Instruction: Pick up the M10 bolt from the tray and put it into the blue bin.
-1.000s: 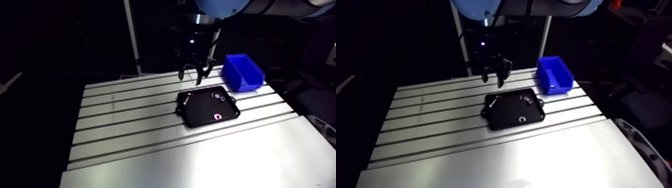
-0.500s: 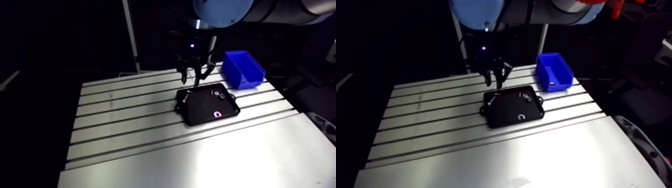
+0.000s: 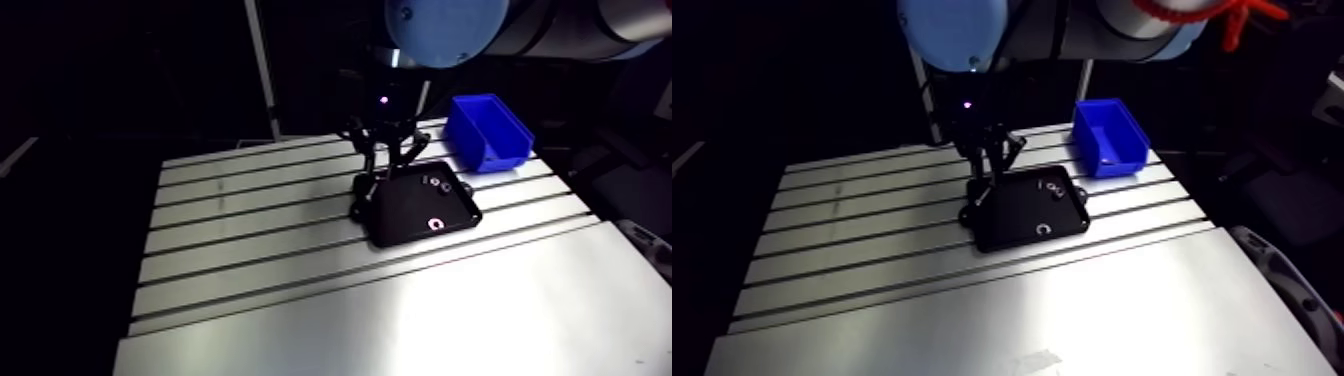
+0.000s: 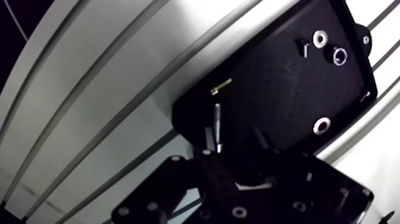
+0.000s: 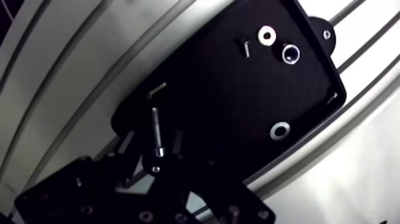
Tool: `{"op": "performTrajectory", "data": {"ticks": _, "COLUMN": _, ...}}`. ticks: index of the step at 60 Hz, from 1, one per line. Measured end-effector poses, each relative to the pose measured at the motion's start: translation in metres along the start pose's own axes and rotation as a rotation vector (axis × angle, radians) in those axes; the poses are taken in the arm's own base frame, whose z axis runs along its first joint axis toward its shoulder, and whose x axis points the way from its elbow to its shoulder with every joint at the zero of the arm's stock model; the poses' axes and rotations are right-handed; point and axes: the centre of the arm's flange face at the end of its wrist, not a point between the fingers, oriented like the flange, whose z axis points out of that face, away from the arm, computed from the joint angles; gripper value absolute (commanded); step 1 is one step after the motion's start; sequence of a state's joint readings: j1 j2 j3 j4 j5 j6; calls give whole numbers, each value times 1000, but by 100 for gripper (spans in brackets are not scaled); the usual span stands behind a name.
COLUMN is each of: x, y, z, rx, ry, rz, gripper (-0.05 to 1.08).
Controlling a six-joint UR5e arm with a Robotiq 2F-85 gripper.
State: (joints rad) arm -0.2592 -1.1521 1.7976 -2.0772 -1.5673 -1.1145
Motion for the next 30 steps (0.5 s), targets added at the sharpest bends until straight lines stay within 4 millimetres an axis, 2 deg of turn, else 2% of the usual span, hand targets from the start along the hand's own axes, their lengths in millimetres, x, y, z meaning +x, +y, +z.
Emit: {"op": "performTrajectory", "data": {"ticks": 30, "x": -2, "y": 0, "z": 15, "rx": -6, "ry": -13, "rz": -3, "gripper": 60}}
